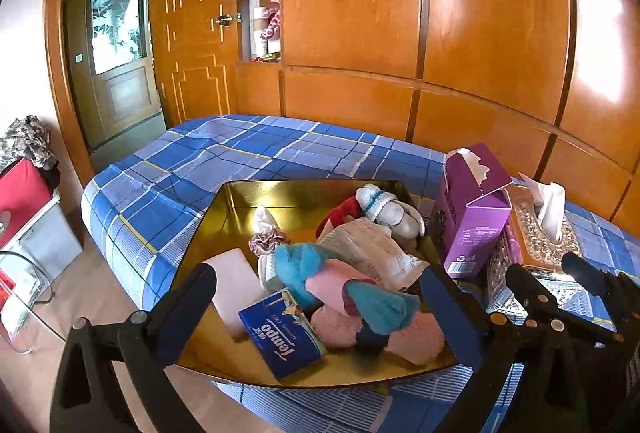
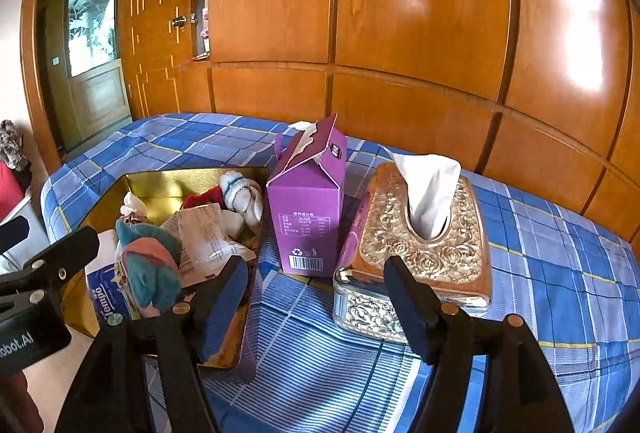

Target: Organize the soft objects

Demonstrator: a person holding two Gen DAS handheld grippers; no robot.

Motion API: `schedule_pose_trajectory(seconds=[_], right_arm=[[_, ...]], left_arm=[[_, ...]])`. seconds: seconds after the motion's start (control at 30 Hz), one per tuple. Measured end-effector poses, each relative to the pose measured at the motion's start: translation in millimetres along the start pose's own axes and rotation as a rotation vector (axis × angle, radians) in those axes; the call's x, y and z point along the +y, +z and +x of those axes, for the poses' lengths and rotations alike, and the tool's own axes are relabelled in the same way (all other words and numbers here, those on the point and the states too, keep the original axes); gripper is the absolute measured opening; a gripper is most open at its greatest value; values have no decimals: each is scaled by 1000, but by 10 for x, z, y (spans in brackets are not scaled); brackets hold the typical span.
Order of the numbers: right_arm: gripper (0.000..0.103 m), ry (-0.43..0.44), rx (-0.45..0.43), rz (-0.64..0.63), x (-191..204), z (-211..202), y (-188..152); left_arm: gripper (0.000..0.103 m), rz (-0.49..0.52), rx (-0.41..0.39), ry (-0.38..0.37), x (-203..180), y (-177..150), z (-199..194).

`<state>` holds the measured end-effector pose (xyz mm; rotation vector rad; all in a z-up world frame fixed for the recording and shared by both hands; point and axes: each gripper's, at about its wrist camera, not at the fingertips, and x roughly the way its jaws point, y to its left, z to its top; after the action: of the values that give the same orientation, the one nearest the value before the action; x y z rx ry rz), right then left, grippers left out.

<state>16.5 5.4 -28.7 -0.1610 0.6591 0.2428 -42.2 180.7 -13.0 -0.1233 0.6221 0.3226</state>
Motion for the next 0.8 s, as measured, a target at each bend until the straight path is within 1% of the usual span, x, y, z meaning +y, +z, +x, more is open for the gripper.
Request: schedule_pose_trajectory(seconds=[0.8], right_arm=[[72,14,-2,-15,68,-18,-20]], left_arm=[[103,-22,-1,35,64,9,0]])
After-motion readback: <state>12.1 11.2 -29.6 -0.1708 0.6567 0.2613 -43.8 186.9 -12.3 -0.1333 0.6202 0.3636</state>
